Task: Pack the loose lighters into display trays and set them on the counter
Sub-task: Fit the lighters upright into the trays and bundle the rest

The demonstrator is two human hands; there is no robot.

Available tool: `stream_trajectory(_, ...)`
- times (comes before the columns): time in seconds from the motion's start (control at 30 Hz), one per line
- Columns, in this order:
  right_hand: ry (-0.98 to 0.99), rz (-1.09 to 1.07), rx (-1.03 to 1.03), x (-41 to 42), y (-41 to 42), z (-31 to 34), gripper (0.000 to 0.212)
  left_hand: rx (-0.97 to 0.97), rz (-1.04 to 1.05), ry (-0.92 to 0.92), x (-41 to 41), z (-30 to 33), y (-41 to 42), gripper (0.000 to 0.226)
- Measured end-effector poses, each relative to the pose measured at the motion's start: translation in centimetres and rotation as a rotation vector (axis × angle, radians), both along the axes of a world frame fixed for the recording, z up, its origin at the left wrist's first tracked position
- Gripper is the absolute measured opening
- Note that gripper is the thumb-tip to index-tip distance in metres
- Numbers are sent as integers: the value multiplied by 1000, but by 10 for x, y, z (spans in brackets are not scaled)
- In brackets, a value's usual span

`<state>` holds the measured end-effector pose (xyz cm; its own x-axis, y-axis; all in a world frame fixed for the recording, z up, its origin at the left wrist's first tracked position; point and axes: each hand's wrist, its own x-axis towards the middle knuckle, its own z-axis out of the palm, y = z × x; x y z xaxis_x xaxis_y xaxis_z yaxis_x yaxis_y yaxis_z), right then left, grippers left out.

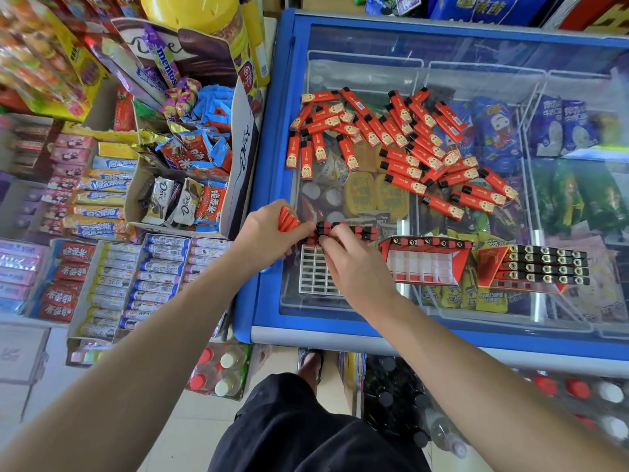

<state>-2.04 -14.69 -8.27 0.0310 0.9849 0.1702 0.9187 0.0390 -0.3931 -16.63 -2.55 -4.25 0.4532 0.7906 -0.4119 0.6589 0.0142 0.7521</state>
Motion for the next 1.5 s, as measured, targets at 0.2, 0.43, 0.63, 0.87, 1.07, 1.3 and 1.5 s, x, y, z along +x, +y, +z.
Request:
stream_trajectory(0.2, 93, -49, 12, -3, -1, 16, 21, -64, 79, -125, 11, 15, 2, 22)
stream_trajectory(0.43, 264, 58, 97, -4, 7, 51, 37, -151, 206, -206, 28, 22, 4, 33)
stream_trajectory(0.63, 83, 145, 159, 10, 2, 55, 31, -335, 128, -166, 34, 28, 1, 31)
stream_trajectory(0.87, 329, 29, 201, 14, -6, 56, 19, -360, 88, -130, 44, 32, -7, 42)
stream_trajectory(1.07, 498, -272, 151, 30, -13, 50, 23, 66, -75, 109, 34, 28, -9, 26)
stream_trajectory(1.3, 400, -249, 49, 37, -22, 37, 20, 129, -158, 112, 27, 17, -13, 31)
stream_trajectory(1.5, 395, -216, -78, 29, -24, 28, 26, 139, -178, 114, 25, 15, -12, 29)
